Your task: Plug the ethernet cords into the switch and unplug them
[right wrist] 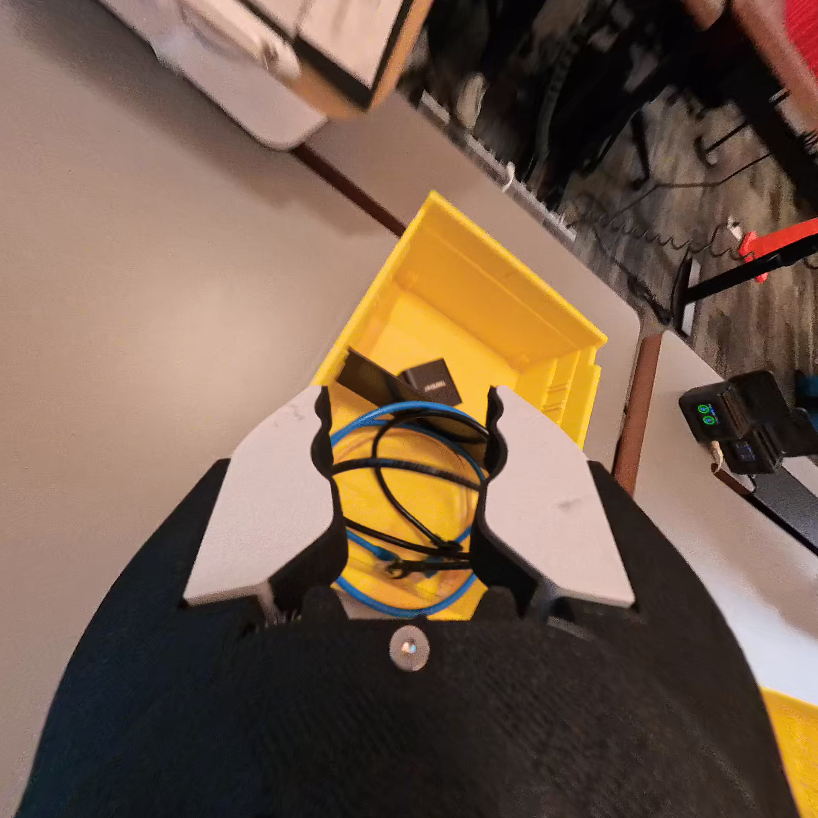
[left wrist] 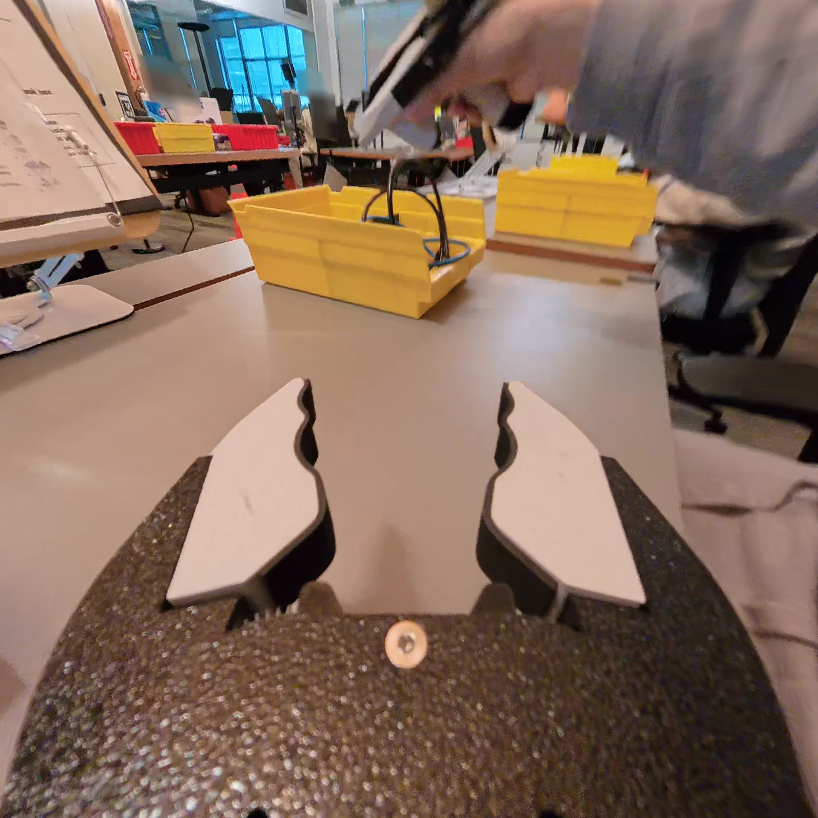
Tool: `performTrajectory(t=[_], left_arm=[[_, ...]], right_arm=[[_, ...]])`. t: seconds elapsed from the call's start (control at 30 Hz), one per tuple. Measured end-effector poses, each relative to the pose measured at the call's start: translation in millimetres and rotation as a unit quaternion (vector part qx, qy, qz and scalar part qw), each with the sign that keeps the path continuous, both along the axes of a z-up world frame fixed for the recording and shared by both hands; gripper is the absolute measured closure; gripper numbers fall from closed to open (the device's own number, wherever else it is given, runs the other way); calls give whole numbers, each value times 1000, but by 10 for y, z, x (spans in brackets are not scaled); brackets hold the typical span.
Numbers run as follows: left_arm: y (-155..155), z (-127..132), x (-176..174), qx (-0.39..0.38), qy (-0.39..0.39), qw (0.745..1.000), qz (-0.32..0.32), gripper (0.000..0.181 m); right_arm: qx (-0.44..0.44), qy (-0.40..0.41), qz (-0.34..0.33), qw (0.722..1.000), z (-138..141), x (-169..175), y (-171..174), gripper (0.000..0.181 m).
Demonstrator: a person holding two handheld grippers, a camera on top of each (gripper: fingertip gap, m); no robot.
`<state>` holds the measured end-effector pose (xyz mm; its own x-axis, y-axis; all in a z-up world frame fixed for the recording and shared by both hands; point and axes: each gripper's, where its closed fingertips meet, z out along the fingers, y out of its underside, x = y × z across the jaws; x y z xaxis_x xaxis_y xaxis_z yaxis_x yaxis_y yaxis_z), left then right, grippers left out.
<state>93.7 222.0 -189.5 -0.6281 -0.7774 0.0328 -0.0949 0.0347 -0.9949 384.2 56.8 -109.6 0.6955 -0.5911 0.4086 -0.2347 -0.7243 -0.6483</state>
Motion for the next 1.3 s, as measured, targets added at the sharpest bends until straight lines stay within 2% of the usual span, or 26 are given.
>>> performTrajectory(t=[0.13, 0.27, 0.33, 0.43, 0.57, 0.63, 0.73, 0.87, 0.97, 1.03, 1.07, 1.2, 1.3], left_arm=[[0, 198, 63, -71, -9, 997, -5, 106], [-44, 151, 209, -39, 15, 999, 20, 106], [-105, 67, 259, -17, 38, 999, 34, 105], [-225, -116, 302, 7, 87, 995, 55, 103], [-511, -264, 466, 9, 130, 989, 67, 101], [-706, -188, 672, -17, 143, 987, 67, 101], [-950, 74, 1130, -40, 169, 983, 55, 103], [-1085, 221, 2000, -6, 241, 966, 88, 106], [-1193, 119, 2582, 19, 312, 942, 120, 103], [-1291, -27, 2818, 34, 366, 921, 129, 102], [-1360, -115, 2883, 44, 390, 911, 127, 101], [-1539, -346, 3064, 73, 450, 882, 121, 123], [-1443, -529, 3151, 170, 442, 869, 143, 133]], right_arm=[[139, -73, -22, 987, 480, -352, -40, 111], [254, -125, -41, 958, 688, -618, -301, 109], [267, -151, -41, 951, 644, -697, -476, 110], [235, -186, -59, 952, 479, -712, -843, 108], [252, -174, -86, 948, 158, -633, -1238, 108], [282, -158, -98, 941, -9, -601, -1351, 109], [301, -159, -107, 934, -188, -591, -1465, 115], [271, -167, -99, 943, -110, -595, -1614, 114], [277, -162, -98, 942, -105, -604, -1660, 114], [285, -157, -89, 941, -89, -618, -1654, 114], [289, -158, -89, 940, -75, -623, -1661, 114], [293, -152, -86, 940, -98, -633, -1688, 115], [283, -147, -89, 943, -130, -625, -1712, 115]])
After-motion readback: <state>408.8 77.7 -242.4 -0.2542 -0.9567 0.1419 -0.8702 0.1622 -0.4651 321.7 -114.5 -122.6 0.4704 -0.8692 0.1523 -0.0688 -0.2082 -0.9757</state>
